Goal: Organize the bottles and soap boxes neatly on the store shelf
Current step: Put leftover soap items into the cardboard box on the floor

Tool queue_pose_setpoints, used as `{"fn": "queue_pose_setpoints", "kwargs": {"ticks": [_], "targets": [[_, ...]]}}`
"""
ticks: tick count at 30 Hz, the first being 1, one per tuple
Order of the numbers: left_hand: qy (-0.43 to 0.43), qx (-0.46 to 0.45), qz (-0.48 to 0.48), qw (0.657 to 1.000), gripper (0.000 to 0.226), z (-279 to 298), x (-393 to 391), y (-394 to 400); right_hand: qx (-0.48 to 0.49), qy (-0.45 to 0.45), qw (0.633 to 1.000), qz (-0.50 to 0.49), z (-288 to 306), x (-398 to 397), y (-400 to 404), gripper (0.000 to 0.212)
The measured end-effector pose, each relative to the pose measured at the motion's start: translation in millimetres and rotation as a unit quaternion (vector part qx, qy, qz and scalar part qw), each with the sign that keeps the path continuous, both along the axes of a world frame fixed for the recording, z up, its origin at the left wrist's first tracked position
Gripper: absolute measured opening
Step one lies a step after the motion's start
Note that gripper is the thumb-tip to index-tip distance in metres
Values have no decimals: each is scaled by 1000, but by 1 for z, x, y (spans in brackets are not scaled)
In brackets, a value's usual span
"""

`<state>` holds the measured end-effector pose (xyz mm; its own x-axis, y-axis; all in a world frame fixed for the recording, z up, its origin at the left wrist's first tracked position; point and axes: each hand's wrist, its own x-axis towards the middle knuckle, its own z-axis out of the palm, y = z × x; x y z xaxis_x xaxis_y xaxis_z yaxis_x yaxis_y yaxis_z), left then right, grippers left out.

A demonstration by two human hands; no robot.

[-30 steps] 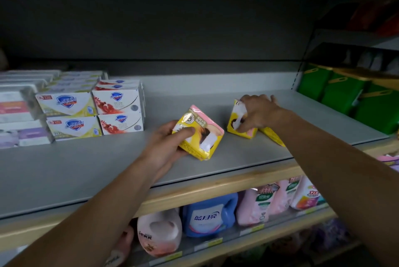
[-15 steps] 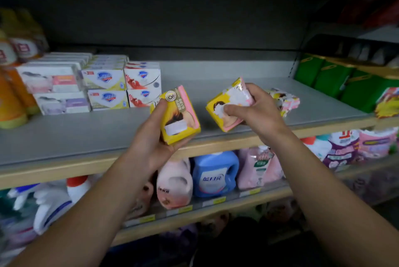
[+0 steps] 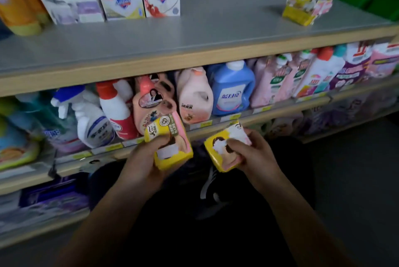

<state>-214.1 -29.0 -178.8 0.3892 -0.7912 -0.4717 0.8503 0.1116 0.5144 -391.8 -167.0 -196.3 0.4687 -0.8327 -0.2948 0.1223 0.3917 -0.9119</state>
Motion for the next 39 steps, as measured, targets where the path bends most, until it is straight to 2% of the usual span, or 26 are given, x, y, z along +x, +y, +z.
{"fn": "queue_pose_setpoints", "kwargs": {"ticks": [1,3,5,7,10,14,18,20,23,26,28,29,33,36,39], "targets": [[-77,28,-3,997,17,-10,-3,4,14,-2,1000,-5,-7,-3,5,22],[-114,72,-3,991,34,-26,-5,4,49,-6,999,-15,-20,-6,11,27],[-154,107,-10,982,35,-39,-9,2,106,-31,994,-19,-32,-5,12,39],[-133,113,-10,985,28,-49,-14,-5,181,-66,981,-23,-43,-3,8,49],[-130,123,-20,984,35,-58,-18,-25,254,-97,962,-36,-54,0,-8,41],[-119,171,-15,978,35,-70,-18,-64,231,-20,972,-47,-74,0,-40,34],[-156,226,-64,959,11,-79,-20,-119,225,50,971,-60,-87,-5,-85,23],[-164,265,-101,945,24,-74,-23,-148,229,62,969,-69,-84,-8,-109,18],[-179,316,-136,922,10,-46,-33,-190,244,72,963,-93,-64,-21,-145,14],[-237,335,-165,897,14,-5,-54,-226,238,77,962,-114,-26,-48,-174,16],[-268,324,-203,884,7,32,-74,-248,237,67,959,-137,4,-74,-190,16],[-274,326,-217,878,16,51,-86,-259,239,63,958,-144,20,-89,-196,17],[-264,326,-224,880,17,114,-145,-302,244,53,951,-181,76,-156,-215,25],[-256,308,-264,878,22,156,-199,-336,245,56,942,-223,115,-214,-224,27],[-259,285,-295,874,22,187,-246,-371,247,52,935,-248,142,-265,-235,22]]}}
